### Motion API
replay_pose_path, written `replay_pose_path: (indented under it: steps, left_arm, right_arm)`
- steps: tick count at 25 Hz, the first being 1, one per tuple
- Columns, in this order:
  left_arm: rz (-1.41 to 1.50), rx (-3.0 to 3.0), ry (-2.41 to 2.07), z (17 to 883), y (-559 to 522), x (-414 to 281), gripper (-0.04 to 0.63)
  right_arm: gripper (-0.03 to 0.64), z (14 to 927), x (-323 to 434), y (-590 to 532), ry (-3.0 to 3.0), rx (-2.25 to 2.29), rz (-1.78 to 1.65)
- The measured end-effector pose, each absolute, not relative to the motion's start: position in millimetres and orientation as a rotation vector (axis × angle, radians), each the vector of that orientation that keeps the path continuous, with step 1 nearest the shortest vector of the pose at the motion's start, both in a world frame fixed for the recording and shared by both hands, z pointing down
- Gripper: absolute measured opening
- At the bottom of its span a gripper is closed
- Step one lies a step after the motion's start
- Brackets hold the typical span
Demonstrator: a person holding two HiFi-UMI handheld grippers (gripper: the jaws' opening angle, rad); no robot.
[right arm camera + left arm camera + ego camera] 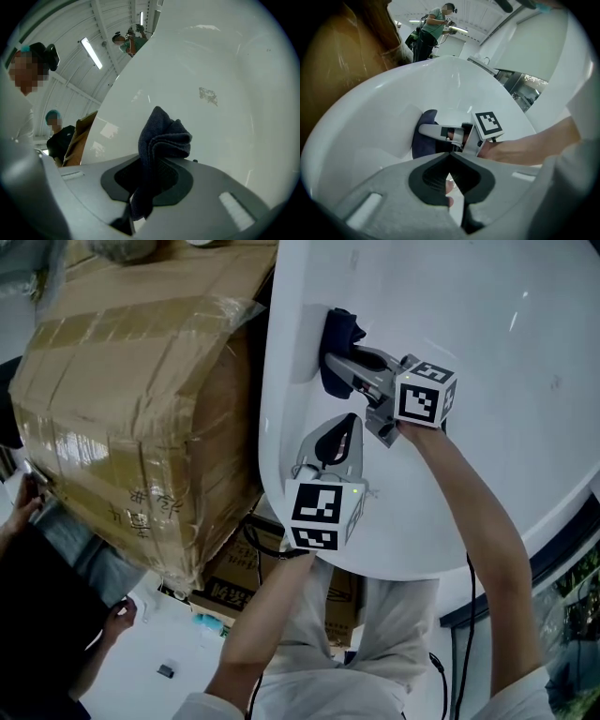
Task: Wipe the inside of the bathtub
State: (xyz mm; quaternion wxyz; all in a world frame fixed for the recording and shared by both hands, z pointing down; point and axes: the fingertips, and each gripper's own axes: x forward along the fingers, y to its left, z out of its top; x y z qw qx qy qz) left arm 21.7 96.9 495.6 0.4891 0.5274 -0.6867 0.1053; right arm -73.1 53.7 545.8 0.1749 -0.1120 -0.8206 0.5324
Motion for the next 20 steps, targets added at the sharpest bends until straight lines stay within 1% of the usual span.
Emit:
replay_pose_path:
  steps: [20]
  left_arm:
    - [0.267, 1.293, -1.687, 459.3, 122.8, 16.3, -0.002]
  right_arm:
    - [0.052, 464.9, -80.6, 64.8, -2.408, -0.413, 1.497]
